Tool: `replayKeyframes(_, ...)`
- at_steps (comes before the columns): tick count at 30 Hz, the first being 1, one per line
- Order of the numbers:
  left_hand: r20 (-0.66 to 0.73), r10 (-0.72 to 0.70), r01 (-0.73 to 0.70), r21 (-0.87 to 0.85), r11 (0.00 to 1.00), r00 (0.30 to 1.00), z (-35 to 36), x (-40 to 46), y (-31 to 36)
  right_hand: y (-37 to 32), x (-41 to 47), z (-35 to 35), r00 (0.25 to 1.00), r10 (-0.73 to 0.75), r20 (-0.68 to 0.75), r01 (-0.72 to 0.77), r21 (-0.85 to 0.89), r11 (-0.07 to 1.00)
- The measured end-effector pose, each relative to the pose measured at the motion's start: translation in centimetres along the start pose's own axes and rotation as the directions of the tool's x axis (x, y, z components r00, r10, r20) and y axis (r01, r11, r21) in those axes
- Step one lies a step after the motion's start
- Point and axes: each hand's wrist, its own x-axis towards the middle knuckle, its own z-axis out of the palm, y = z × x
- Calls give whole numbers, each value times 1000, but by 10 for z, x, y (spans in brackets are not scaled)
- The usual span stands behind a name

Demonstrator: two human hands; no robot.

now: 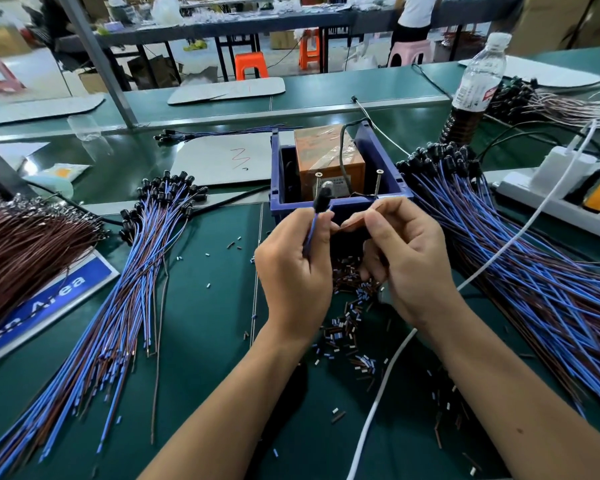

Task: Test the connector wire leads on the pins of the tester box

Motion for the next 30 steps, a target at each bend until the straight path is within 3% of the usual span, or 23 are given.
replayKeyframes(9, -154, -232, 216, -114, 970, 960, -4, 9, -2, -2, 4, -8, 987, -121, -103, 119, -29, 993)
replayKeyframes(16, -115, -295, 275, -160, 948, 949, -3, 8, -1, 1, 6, -16, 897, -324, -300, 205, -368, 907)
replayKeyframes(22, -89, -320, 296, -206, 933, 943, 0, 8, -2, 2, 4, -13, 868, -439, -233, 232, -591, 773)
replayKeyframes(30, -44, -270, 259, -173, 950, 962, 1, 6, -5, -1, 1, -10, 862, -462, -210, 214, -674, 707)
